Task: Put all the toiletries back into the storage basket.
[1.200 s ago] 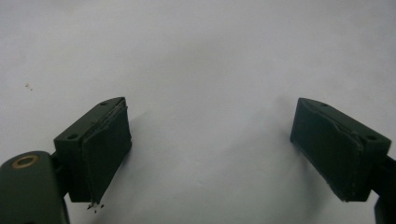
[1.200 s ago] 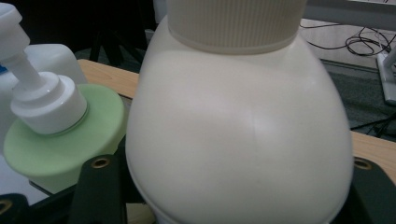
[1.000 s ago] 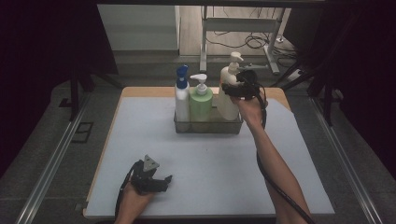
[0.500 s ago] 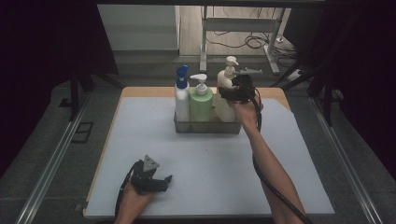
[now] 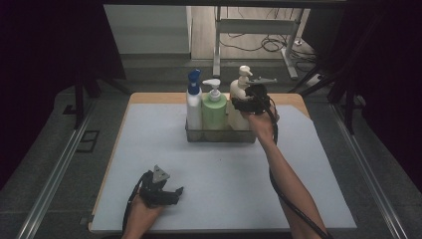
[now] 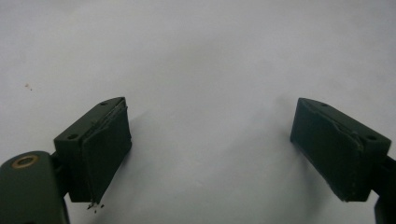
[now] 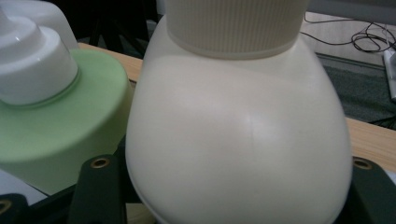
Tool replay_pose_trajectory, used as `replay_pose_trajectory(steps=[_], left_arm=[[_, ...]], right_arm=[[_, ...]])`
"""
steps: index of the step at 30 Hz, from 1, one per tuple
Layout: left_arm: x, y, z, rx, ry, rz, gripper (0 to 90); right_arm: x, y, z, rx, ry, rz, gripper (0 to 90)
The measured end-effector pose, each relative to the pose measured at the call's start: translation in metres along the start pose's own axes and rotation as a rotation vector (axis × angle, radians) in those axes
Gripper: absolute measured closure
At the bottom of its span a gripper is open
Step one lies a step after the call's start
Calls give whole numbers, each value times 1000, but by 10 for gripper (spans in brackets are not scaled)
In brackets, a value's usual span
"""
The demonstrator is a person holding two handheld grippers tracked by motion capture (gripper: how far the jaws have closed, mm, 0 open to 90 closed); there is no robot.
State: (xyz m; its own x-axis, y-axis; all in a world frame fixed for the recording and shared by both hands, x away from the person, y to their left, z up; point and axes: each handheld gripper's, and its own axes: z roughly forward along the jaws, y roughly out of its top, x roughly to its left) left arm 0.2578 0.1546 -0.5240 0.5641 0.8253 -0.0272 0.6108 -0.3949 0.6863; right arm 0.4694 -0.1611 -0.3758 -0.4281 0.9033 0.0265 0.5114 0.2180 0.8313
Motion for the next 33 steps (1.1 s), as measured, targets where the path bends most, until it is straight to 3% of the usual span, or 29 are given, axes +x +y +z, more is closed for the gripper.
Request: replay_pose_trajectory(steps=[12, 33], left_arm=[[0, 0, 0, 1, -1, 0, 120], [0, 0, 0, 1, -1, 0, 120]], right_arm=[[1, -12, 3, 35, -9, -24, 368], [-4, -33, 12, 68, -2, -13, 361]])
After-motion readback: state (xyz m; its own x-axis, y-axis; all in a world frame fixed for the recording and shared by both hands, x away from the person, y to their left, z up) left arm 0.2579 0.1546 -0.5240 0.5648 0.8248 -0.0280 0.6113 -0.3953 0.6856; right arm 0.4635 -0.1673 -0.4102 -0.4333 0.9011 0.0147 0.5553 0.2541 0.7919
